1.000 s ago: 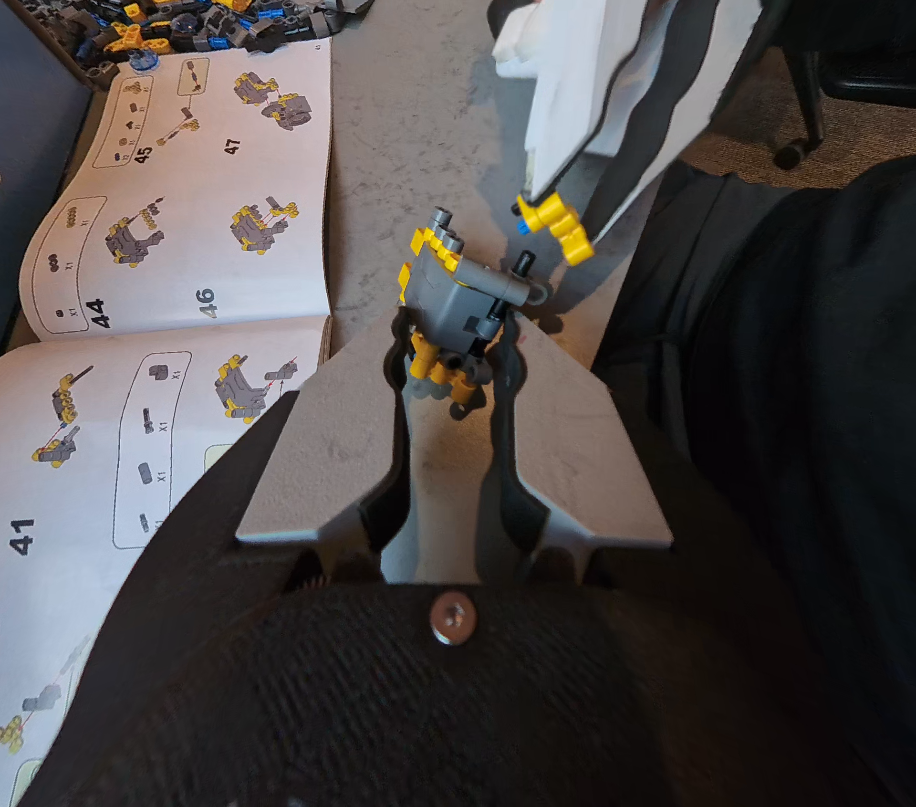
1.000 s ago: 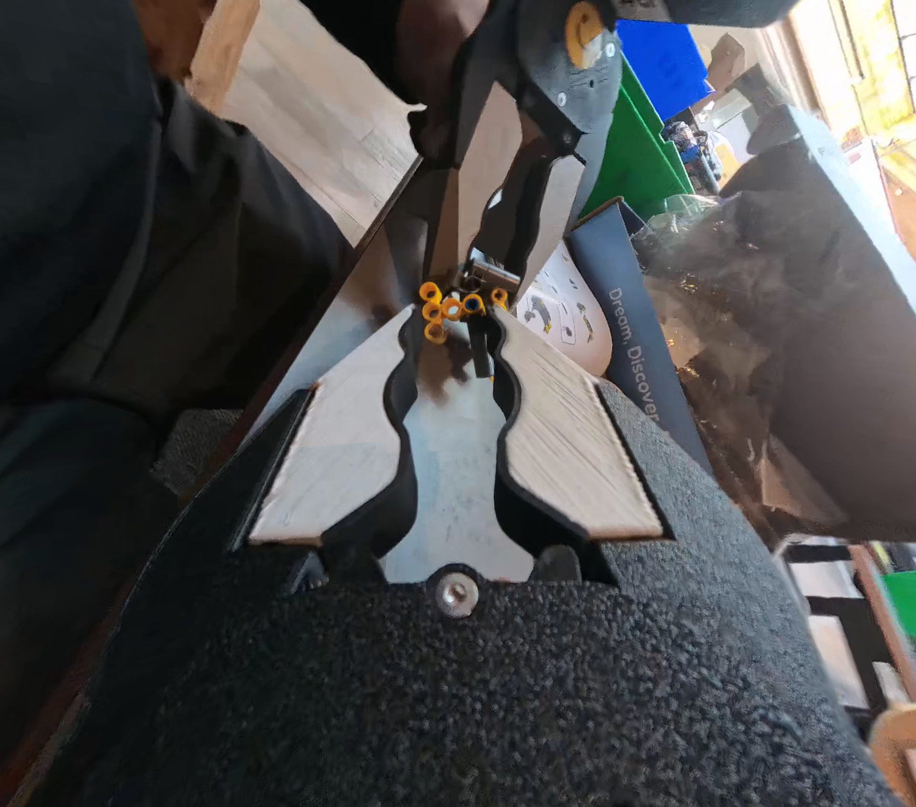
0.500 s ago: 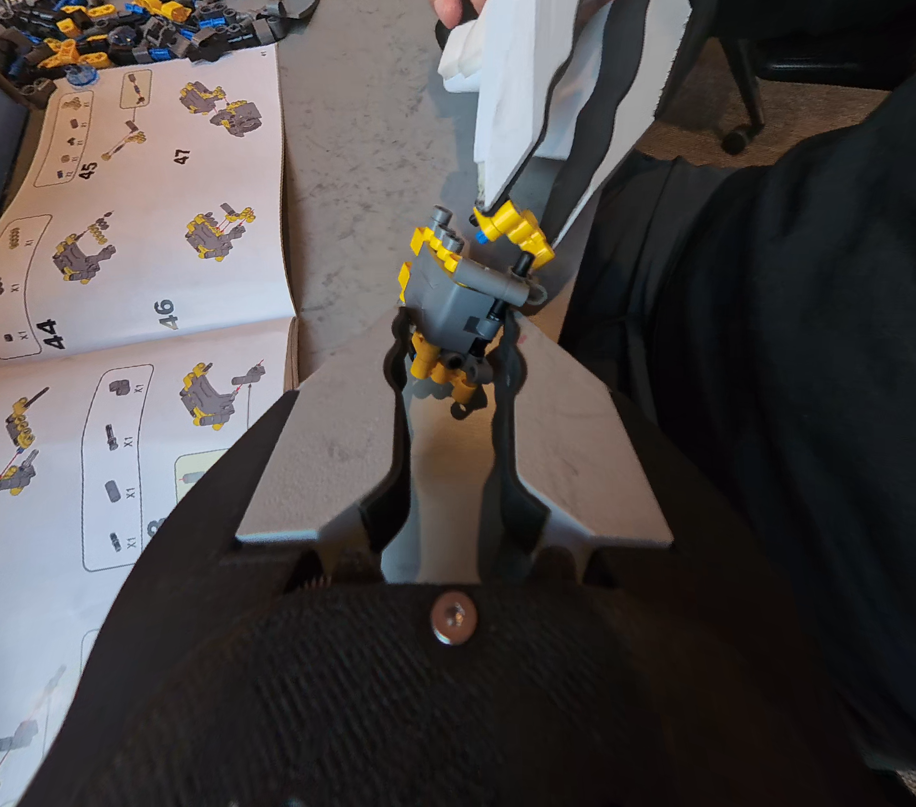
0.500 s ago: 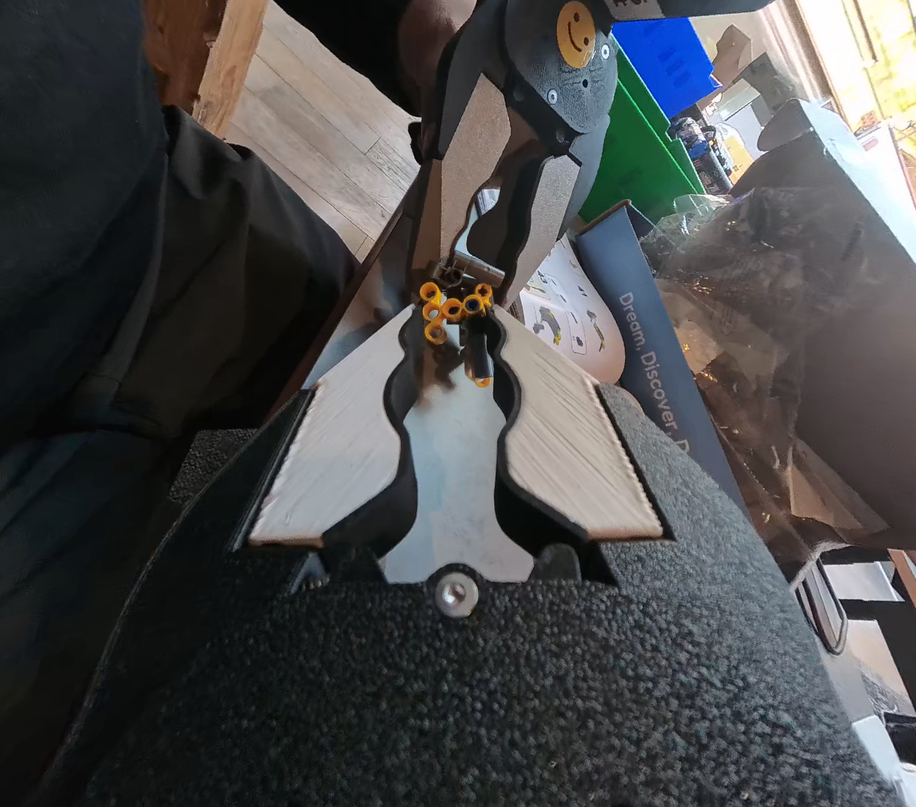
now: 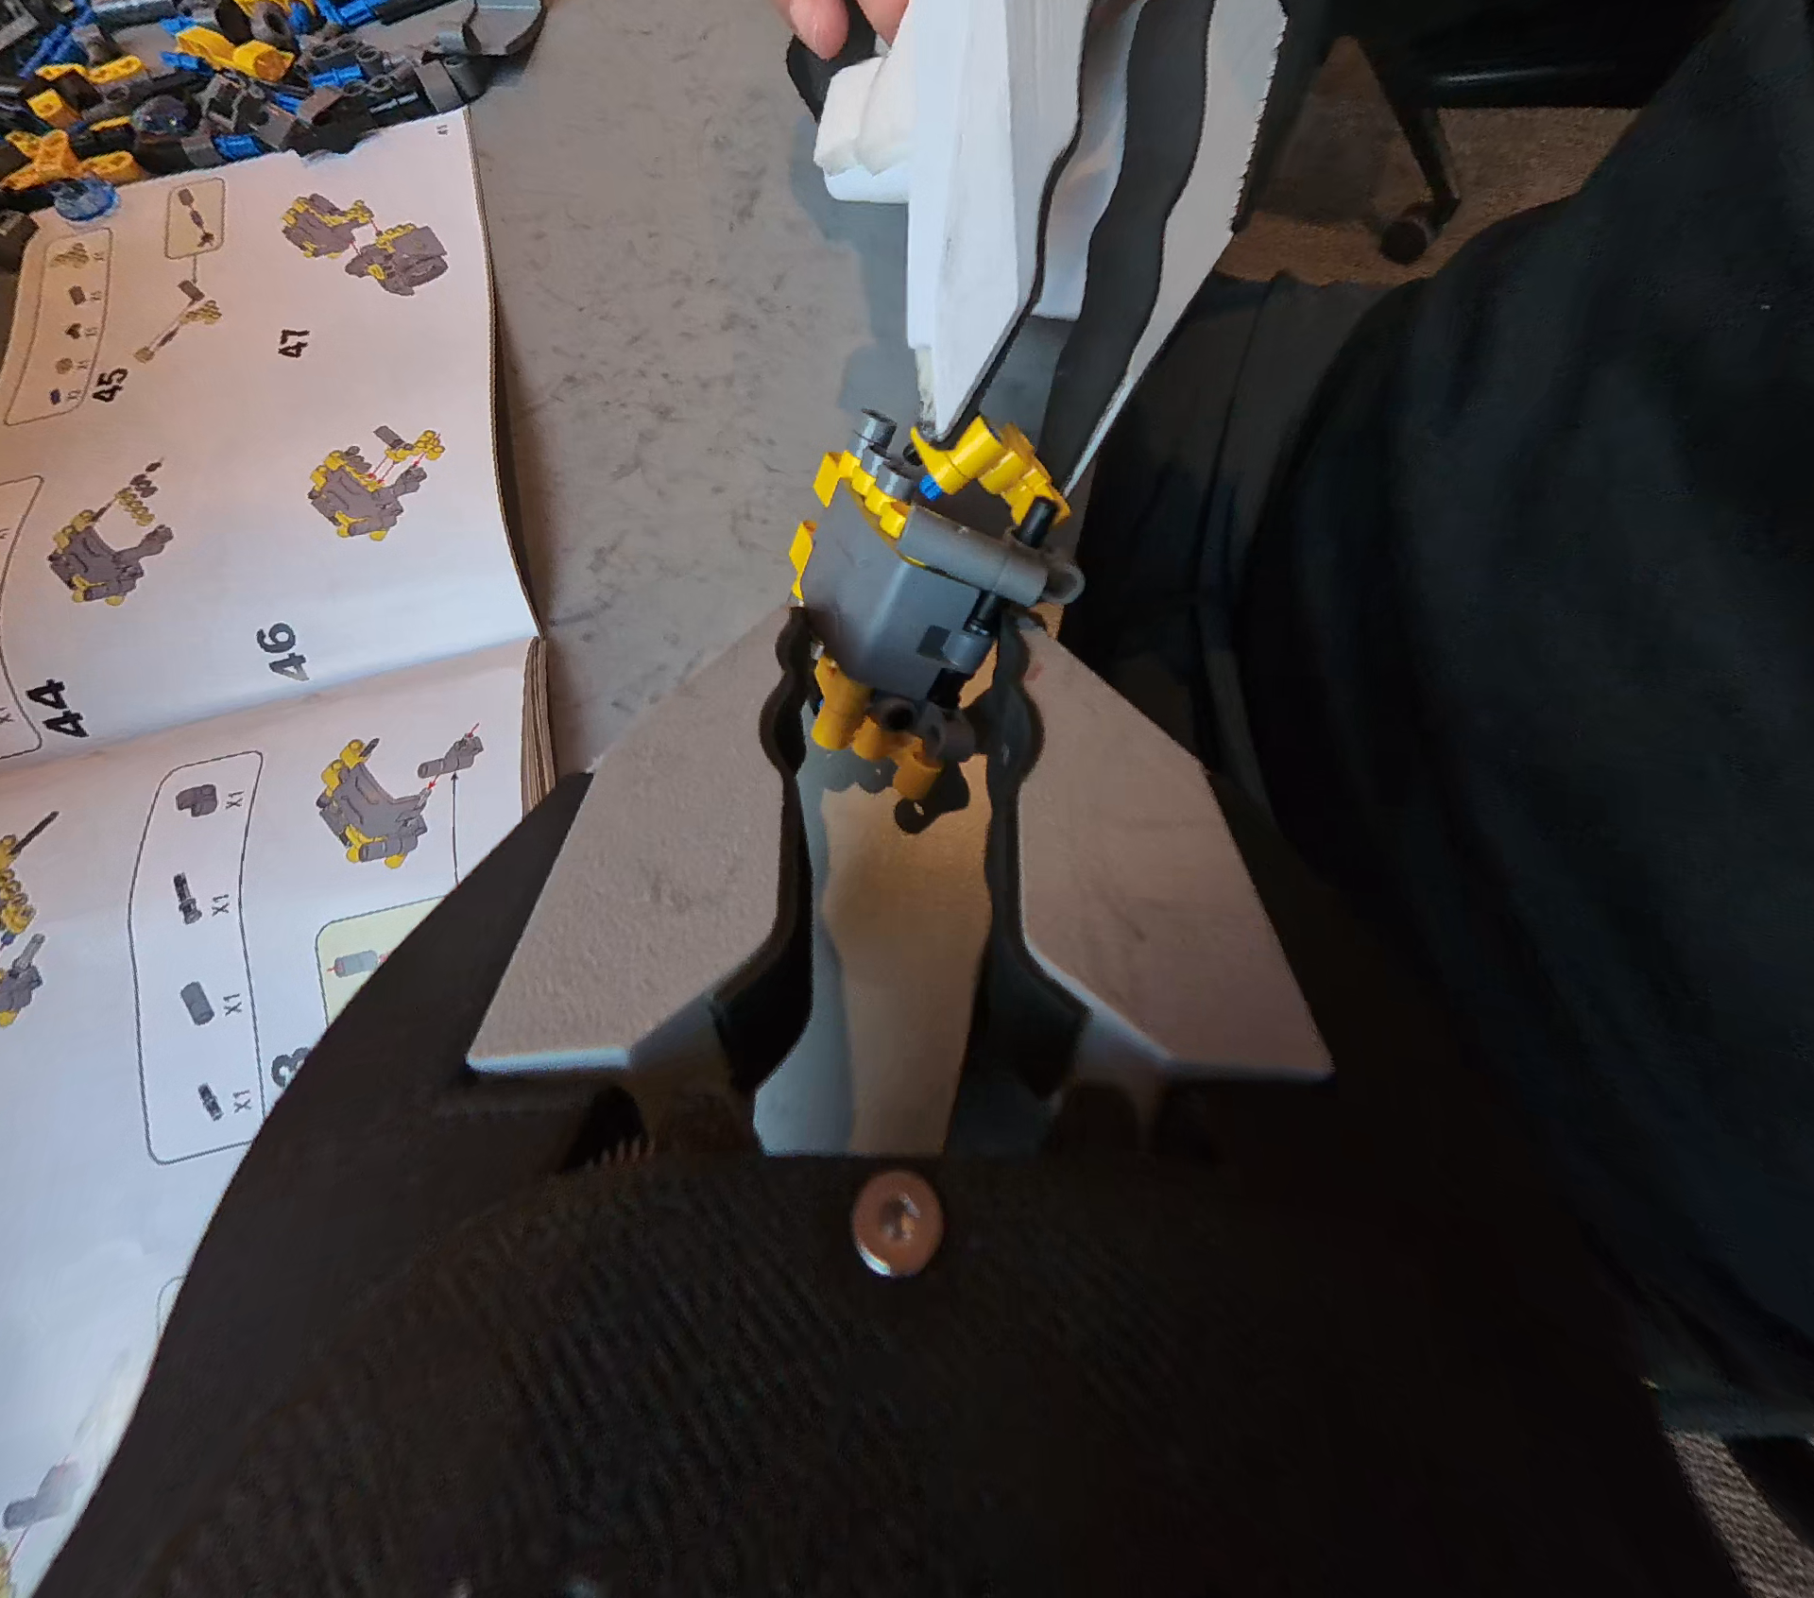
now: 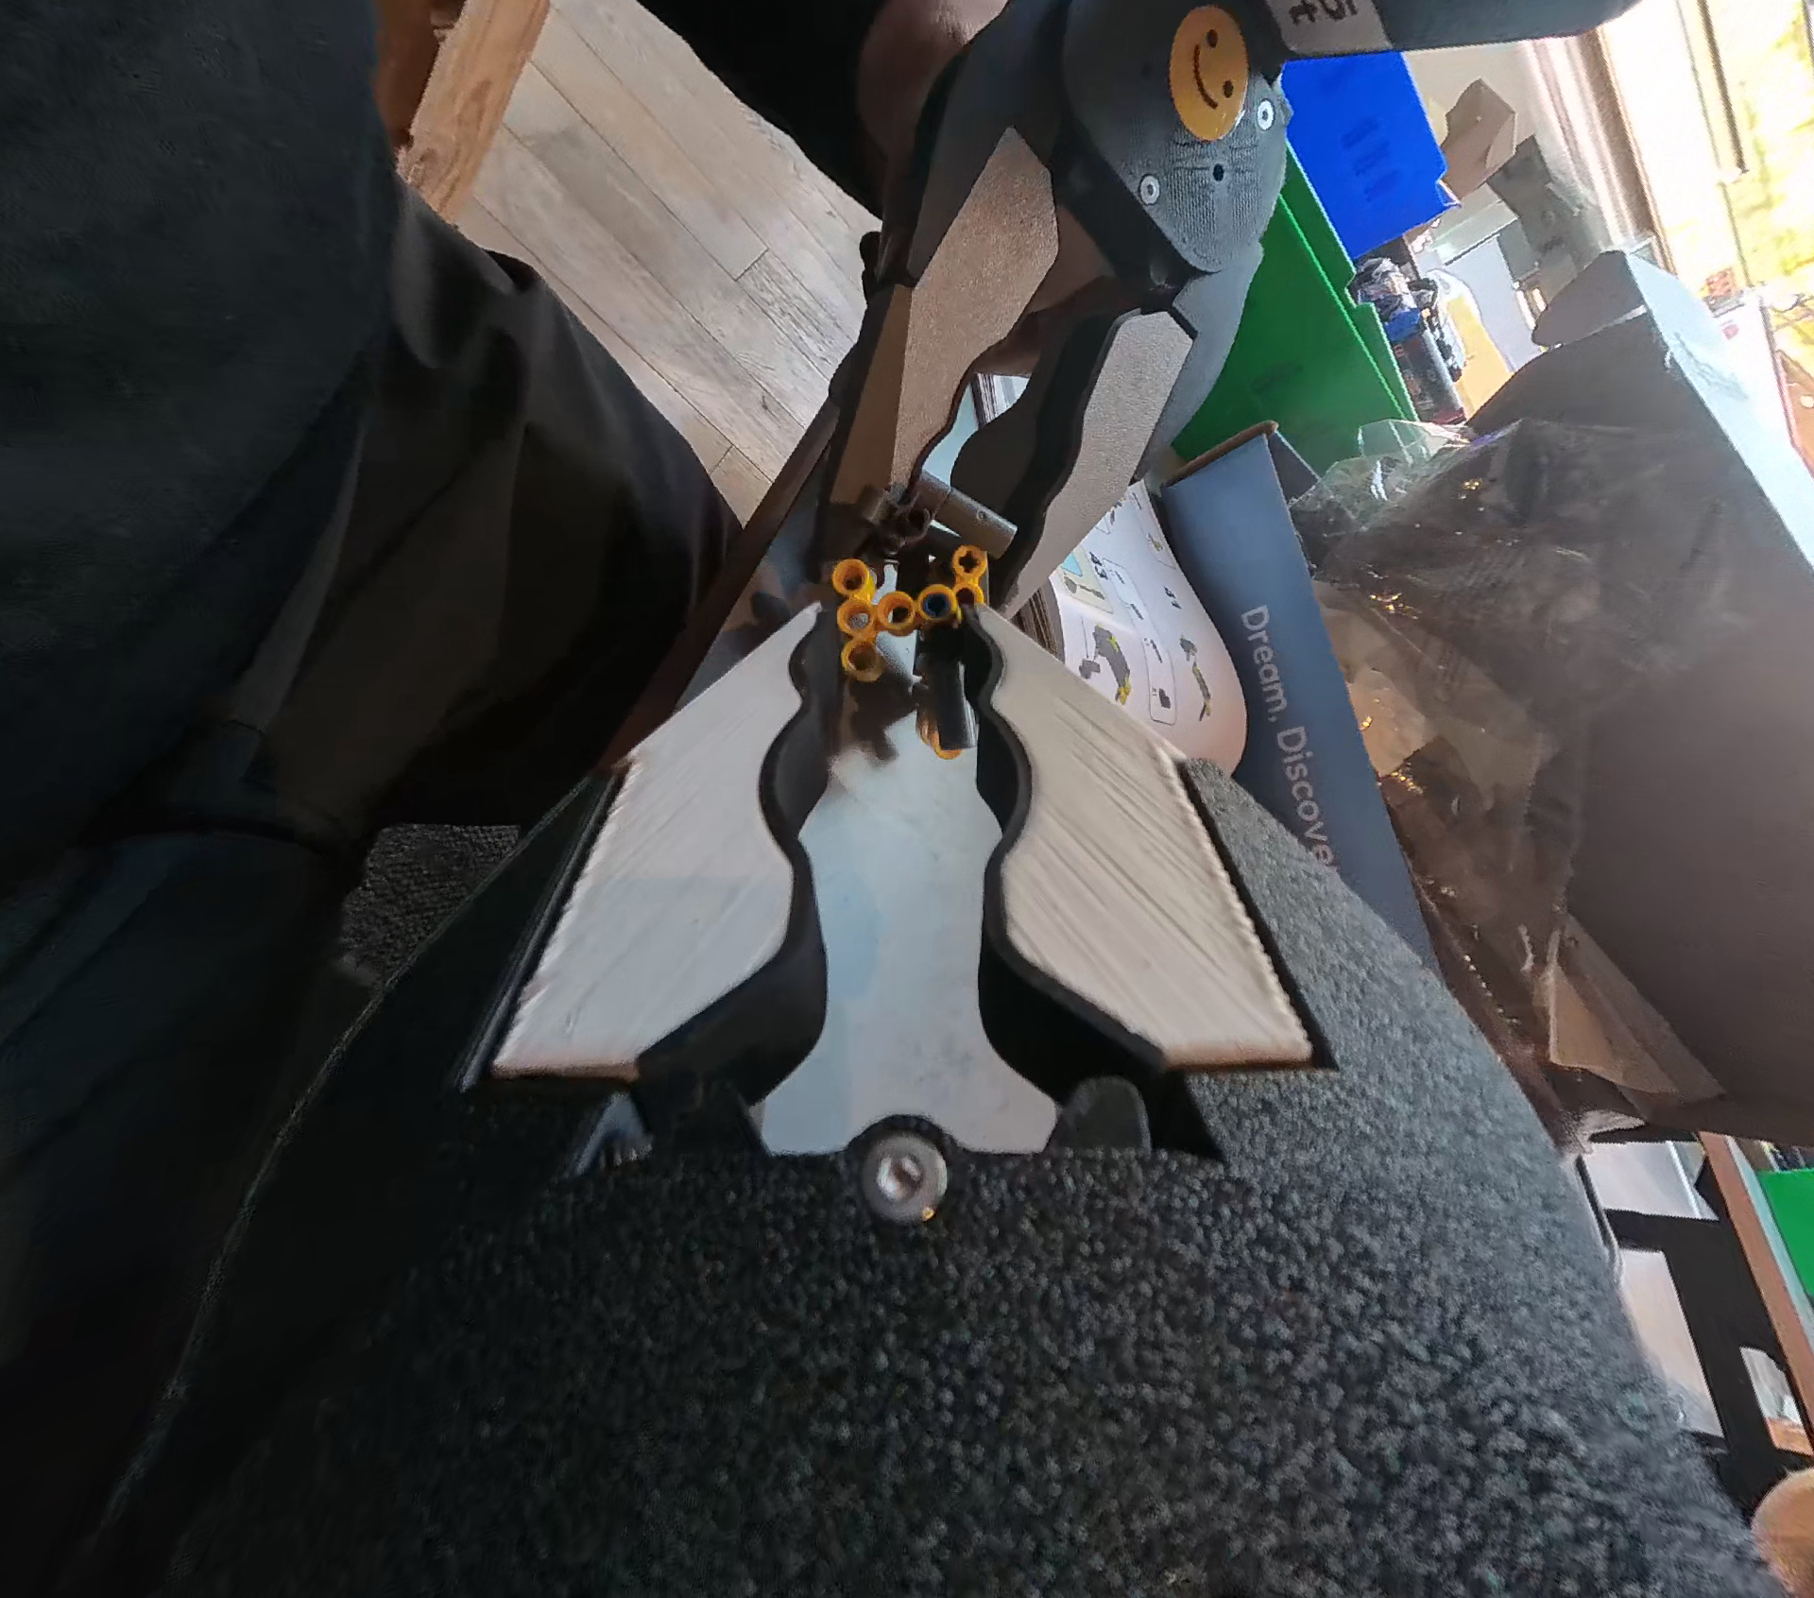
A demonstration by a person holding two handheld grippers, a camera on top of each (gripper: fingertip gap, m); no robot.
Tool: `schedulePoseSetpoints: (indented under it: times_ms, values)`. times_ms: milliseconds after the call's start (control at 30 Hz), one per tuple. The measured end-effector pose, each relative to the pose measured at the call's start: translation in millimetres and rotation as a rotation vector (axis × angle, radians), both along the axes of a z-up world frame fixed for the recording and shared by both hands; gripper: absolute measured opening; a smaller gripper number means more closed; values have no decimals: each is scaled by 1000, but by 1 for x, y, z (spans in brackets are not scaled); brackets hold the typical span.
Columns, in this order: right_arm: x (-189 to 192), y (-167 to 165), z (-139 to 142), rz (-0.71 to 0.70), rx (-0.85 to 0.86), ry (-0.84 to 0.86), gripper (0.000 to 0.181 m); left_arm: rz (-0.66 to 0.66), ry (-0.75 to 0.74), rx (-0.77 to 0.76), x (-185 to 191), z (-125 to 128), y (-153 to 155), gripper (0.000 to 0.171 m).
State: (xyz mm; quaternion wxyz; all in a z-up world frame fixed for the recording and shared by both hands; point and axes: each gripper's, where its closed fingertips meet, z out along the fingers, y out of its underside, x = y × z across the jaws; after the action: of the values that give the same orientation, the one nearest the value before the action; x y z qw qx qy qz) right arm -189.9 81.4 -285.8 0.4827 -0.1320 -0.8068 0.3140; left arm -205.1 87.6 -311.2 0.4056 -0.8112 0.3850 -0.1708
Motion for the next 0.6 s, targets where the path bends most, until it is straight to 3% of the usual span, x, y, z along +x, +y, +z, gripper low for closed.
schedulePoseSetpoints:
  times_ms: [367, 600]
  values:
    - [1, -1, 7, 0, -82, -12, 23, 7, -4, -5, -1, 0, 1, 34]
    - [3, 17, 21, -99, -301, -88, 23, 14, -11, -18, -2, 0, 2, 35]
